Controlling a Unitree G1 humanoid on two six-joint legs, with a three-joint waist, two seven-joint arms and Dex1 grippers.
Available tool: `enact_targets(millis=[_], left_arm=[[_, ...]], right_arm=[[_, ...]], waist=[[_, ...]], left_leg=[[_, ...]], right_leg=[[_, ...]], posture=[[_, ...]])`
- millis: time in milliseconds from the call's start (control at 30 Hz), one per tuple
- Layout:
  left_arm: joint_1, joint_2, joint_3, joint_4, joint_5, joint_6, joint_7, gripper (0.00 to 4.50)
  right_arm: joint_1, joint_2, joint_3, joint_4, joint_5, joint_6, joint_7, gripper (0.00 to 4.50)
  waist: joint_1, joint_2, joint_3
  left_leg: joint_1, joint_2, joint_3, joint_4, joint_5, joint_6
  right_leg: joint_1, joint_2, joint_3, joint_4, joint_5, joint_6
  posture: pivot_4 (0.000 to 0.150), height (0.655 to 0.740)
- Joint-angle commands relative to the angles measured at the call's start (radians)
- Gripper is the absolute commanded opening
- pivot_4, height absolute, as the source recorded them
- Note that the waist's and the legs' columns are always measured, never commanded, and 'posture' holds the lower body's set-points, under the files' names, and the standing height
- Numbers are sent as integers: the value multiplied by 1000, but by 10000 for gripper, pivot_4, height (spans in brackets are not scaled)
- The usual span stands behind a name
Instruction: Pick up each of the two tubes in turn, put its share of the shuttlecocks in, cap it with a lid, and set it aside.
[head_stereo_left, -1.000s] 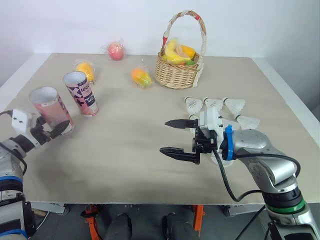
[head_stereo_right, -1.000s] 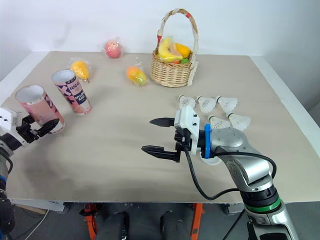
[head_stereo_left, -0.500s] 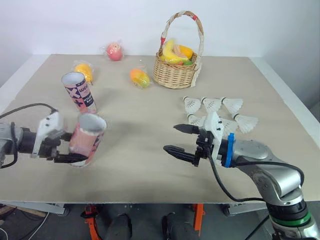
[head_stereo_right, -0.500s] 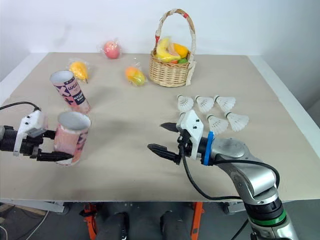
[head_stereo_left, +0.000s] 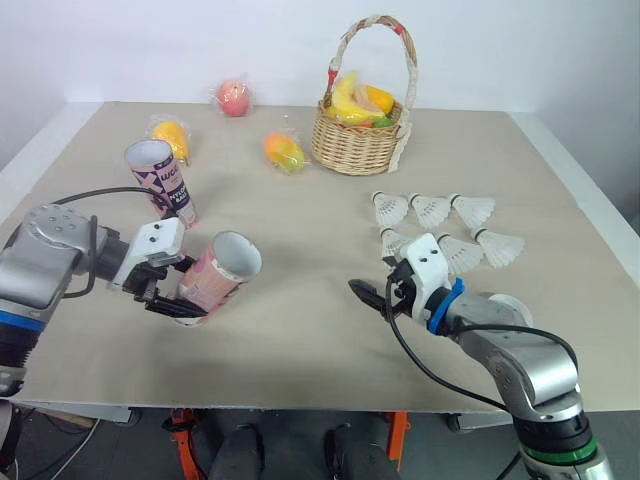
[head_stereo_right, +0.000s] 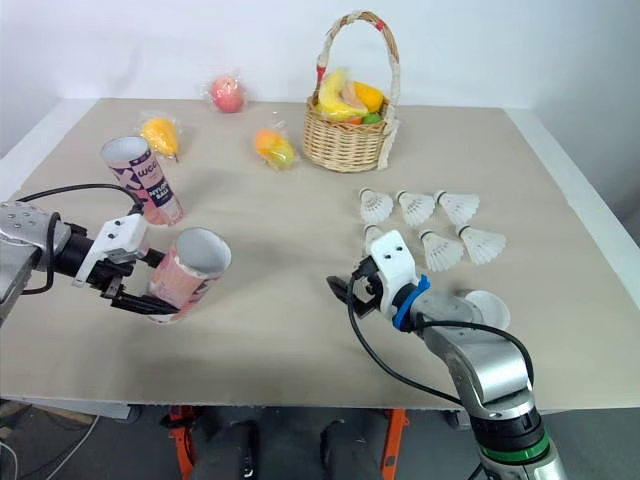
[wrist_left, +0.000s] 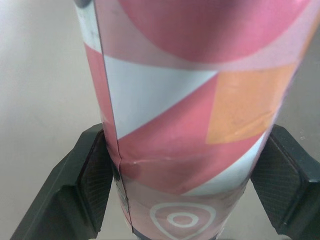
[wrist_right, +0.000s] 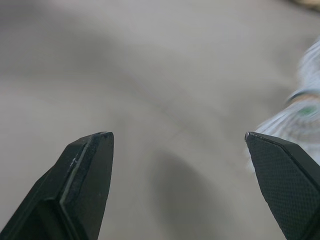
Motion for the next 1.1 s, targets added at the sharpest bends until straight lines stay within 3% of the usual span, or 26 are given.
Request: enact_targets(millis=[33,267,567,600,667,700,733,867,900,967,1100], left_arm=[[-20,-4,3,-7,2,-11,-25,37106],[-40,-19,8,-23,1,-12,-38,37106],[-29,-16,25,-76,-15,3,-32,37106],[-27,-16,30,-87,-21,9,-29,36106],[-21,-14,37,-104,-33,19,-24,36106],[-17,-13,40,-114,-39,25,-21,36106],[-13,-12,43,-124,-43,28,-19,36106],[3,-9,49,-147,-51,38,-8,36106],[7,-10,49,-149,-51,39,-6,36106],[15,-8,49,-153,-52,39,-3,36106],[25,-7,41,-143,-51,39,-4,36106]], right_arm=[[-21,6,-4,5,-37,-19,-30,45000],[-80,18,86,134,-175,-80,-80,45000],[-206,116,87,424,-302,-168,-184,45000],[-215,123,88,442,-311,-177,-188,40977],[-223,133,89,462,-325,-190,-190,39069],[-228,137,94,473,-335,-201,-193,31130],[-230,141,98,479,-344,-210,-195,28469],[-221,141,116,457,-364,-221,-173,10280],[-217,135,118,442,-370,-223,-164,8584],[-211,126,108,407,-370,-223,-148,181],[-218,92,71,325,-321,-233,-57,181]], waist=[[-1,0,0],[0,0,0],[-1,0,0],[-1,0,0],[0,0,0],[0,0,0],[0,0,0],[0,0,0],[0,0,0],[0,0,0],[-1,0,0]], left_leg=[[0,0,0,0,0,0],[0,3,-1,3,1,0],[0,4,0,3,1,0],[0,4,0,3,1,0],[1,4,0,4,1,0],[1,4,-1,4,1,0],[1,4,-1,4,1,0],[1,3,0,4,1,0],[1,3,0,4,1,0],[1,3,-1,4,1,0],[0,4,-1,4,1,0]], right_leg=[[0,0,0,0,0,0],[0,4,0,2,2,0],[0,4,0,2,3,0],[0,4,0,2,3,0],[0,4,0,2,3,0],[0,4,0,2,3,0],[1,4,0,2,3,0],[1,3,0,2,3,0],[1,3,0,2,3,0],[0,4,0,2,3,0],[0,4,0,2,3,-1]], posture=[[1500,7400],[1500,7400],[1500,7400],[1500,7400],[1500,7400],[1500,7400],[1500,7400],[1500,7400],[1500,7400],[1500,7400],[1500,7400]])
